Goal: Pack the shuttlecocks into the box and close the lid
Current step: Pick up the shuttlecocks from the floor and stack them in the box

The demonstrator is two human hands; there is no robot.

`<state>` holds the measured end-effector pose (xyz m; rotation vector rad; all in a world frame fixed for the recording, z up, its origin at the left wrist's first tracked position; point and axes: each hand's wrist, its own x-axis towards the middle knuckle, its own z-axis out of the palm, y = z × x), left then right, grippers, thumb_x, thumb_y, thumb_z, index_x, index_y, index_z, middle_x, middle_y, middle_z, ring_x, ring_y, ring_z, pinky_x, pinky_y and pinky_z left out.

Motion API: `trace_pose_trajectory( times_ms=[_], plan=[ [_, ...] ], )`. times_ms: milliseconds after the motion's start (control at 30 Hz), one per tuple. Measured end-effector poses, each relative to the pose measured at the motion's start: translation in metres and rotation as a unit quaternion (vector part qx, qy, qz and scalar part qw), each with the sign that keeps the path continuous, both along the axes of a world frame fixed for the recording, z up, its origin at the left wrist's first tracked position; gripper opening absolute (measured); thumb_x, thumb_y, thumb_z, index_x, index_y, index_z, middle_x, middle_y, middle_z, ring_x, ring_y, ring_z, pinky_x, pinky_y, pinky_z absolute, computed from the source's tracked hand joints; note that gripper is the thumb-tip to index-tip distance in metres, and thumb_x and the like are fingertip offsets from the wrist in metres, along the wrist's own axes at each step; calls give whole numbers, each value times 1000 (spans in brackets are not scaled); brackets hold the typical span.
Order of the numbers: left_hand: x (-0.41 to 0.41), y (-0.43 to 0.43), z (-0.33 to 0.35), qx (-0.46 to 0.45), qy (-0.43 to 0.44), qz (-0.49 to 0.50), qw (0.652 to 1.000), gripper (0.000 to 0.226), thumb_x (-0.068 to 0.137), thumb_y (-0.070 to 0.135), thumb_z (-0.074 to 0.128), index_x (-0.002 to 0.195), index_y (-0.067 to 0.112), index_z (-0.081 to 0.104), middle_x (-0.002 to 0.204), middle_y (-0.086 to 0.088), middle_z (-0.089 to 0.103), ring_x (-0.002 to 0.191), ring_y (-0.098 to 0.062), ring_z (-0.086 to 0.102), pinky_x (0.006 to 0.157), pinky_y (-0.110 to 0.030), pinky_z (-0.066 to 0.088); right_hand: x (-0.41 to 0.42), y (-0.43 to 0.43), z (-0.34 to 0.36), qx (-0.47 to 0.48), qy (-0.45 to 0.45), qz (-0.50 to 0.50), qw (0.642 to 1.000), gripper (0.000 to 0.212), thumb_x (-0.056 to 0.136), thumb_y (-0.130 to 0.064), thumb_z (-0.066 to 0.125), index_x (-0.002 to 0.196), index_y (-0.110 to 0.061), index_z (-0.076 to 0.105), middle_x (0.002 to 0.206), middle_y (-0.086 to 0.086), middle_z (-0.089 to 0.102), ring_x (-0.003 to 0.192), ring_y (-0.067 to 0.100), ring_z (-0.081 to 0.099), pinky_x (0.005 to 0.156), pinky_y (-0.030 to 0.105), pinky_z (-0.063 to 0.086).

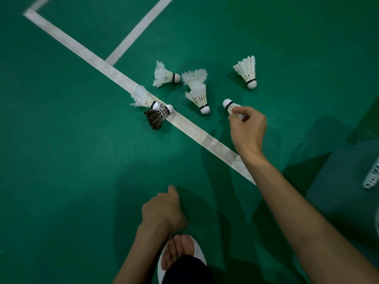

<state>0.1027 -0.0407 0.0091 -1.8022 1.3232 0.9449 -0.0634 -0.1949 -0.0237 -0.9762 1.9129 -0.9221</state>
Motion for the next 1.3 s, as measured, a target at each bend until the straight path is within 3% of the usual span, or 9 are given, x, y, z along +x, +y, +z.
trace_pose_trajectory(
  times_ms=[233,333,467,600,767,933,1100,1200,1300],
  plan=[
    [-5,10,-3,-3,47,38,998,41,80,15,68,119,15,57,127,-11,60,119,-31,60,94,-35,51,-9,8,0,-7,-9,17,1000,25,88,-7,58,100,-15,78,76,-1,66,54,9,48,58,24,41],
    [14,-8,-4,-81,113,82,987,32,86,11,59,117,19,62,124,-11,65,113,-30,62,88,-30,48,-7,10,-1,-4,-21,21,1000,27,87,-5,56,100,-15,78,75,0,67,56,10,49,59,25,41],
    [29,-69,-1,-373,186,134,899,30,96,9,40,120,16,55,105,-14,63,96,-36,60,84,-44,49,-4,16,0,-5,-32,35,999,27,87,-5,56,100,-14,78,74,-1,67,56,8,49,60,25,41],
    [24,-124,-2,-582,120,141,792,22,95,13,39,111,17,53,94,-5,61,77,-31,55,68,-42,44,-2,24,11,-17,-24,49,998,27,86,-6,57,97,-16,79,80,-4,72,63,5,55,67,27,45],
    [25,-151,-22,-446,-30,139,884,51,85,39,69,131,21,56,126,-13,44,84,-40,61,81,-43,49,-2,41,60,-100,33,124,987,26,92,-6,55,102,-15,77,99,-5,75,89,8,66,82,24,52],
    [17,-147,-15,-466,-51,174,866,28,89,19,67,117,18,71,122,-16,49,90,-45,63,86,-47,50,-29,57,112,-134,56,162,976,28,89,-12,55,100,-14,81,93,-2,78,81,13,70,79,36,57],
    [-49,-139,49,-574,172,166,783,31,81,33,78,109,20,75,102,2,73,92,-17,67,83,-28,50,-100,85,179,-191,69,103,974,19,88,-9,70,98,-19,81,88,-13,77,75,-3,68,68,11,52],
    [-141,-132,111,-528,417,185,716,28,81,36,77,99,15,74,91,3,74,72,-10,66,66,-26,54,-165,108,212,-223,90,15,971,23,85,-7,74,103,-21,78,87,-8,76,74,7,72,64,19,58],
    [-223,-109,148,-413,586,200,668,11,83,22,75,86,14,67,76,-4,62,50,-11,44,46,-22,36,-234,147,221,-184,110,-90,973,35,80,-11,80,112,-21,71,75,12,73,66,32,70,51,33,57]
  ],
)
